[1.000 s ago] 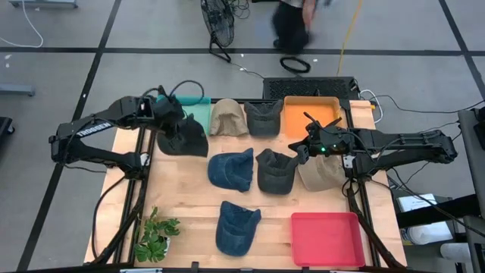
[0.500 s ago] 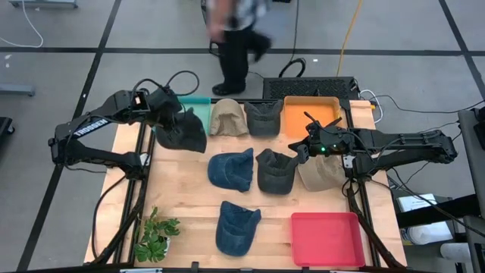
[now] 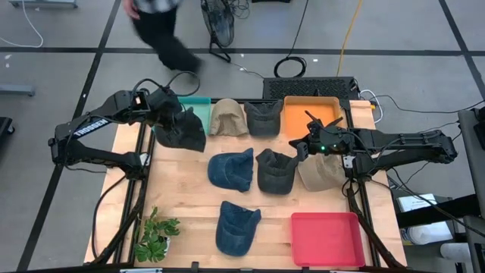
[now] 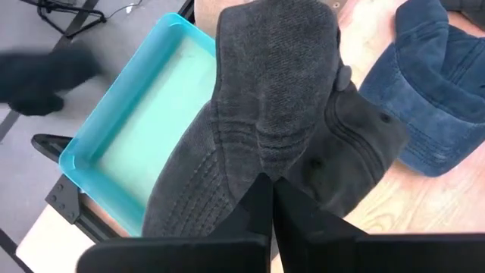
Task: Pick & Place hat
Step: Put the bottom left black cap into the green bin
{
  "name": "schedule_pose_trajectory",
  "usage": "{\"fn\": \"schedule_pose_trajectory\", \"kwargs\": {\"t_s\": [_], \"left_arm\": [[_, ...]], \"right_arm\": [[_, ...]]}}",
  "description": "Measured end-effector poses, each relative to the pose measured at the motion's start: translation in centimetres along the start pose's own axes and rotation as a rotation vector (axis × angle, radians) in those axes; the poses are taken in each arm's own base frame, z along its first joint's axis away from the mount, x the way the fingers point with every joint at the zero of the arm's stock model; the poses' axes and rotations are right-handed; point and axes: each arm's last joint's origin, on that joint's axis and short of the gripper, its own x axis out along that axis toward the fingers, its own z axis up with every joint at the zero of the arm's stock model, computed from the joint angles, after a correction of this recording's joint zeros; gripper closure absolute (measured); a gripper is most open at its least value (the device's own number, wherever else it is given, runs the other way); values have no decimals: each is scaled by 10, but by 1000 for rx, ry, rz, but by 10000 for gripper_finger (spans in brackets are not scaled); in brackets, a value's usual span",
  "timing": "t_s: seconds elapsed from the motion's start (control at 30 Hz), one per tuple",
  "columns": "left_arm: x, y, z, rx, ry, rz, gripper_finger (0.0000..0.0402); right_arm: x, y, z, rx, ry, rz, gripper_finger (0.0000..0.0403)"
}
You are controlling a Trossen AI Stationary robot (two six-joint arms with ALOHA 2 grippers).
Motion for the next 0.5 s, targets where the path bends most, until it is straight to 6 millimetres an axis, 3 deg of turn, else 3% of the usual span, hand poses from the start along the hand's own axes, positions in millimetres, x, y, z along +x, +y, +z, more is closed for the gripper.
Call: {"fn": "schedule_pose_trajectory", "kwargs": {"t_s": [0.5], "left_arm": [[0,6,4,45,-47,153,400]], "right_arm": [[0,-1,1,-5,-39,-31,403]]}}
